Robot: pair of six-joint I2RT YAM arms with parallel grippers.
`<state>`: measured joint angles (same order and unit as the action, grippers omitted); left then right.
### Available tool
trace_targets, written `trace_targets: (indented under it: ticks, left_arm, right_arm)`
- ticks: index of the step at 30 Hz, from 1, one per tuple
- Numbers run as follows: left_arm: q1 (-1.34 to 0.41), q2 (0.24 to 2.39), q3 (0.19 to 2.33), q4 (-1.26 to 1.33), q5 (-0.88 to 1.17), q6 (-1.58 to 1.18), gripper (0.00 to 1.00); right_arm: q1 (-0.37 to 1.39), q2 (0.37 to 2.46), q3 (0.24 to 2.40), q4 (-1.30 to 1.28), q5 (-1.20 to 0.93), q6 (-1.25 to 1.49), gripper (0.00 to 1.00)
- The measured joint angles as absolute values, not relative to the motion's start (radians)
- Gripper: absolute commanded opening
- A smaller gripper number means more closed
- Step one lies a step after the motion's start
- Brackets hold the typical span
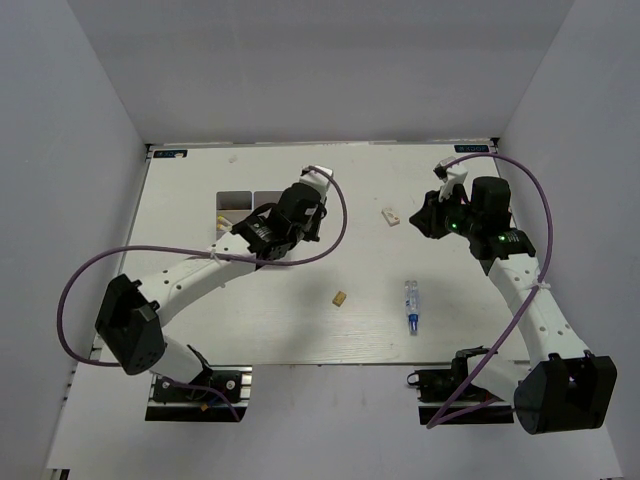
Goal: Sort the stationery into containers
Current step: Pick up the stationery from the center of the board, then place the stationery in the storage box.
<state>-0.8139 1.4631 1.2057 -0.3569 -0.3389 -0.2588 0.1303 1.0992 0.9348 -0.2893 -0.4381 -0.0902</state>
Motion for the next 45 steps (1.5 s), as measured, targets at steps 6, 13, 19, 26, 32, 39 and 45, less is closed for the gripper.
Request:
trace_targets:
  ticks: [6,13,19,26,32,39,45]
  left_arm:
    - [-0.775,1.496,1.222,-0.441,-0.402,-0.068,0.00]
    - [-0.688,1.452,1.182,-0.421,-0.376,0.107,0.00]
    - [-0.650,1.405,1.058,-0.344,-0.294,0.289,0.00]
    - [-0.611,1.401,1.012,-0.308,-0.243,0.450,0.00]
    - [-0.603,1.443,1.022,-0.262,-0.268,0.520,0.00]
    - [-0.601,1.487,1.022,-0.208,-0.277,0.581,0.00]
    - [-0.597,1.523,1.022,-0.186,-0.289,0.614,0.05]
  right_arm:
    - [0.130,1.099,0.934,-0.290,-0.449,-0.089,0.27]
    - [0.129,1.098,0.934,-0.290,-0.457,-0.089,0.28]
    - [0.128,1.098,0.934,-0.290,-0.462,-0.089,0.28]
    - [0.125,1.095,0.933,-0.290,-0.474,-0.089,0.28]
    - [0.125,1.080,0.932,-0.290,-0.480,-0.089,0.28]
    - [0.125,1.079,0.925,-0.290,-0.486,-0.089,0.28]
    - [0.125,1.079,0.919,-0.290,-0.493,-0.089,0.28]
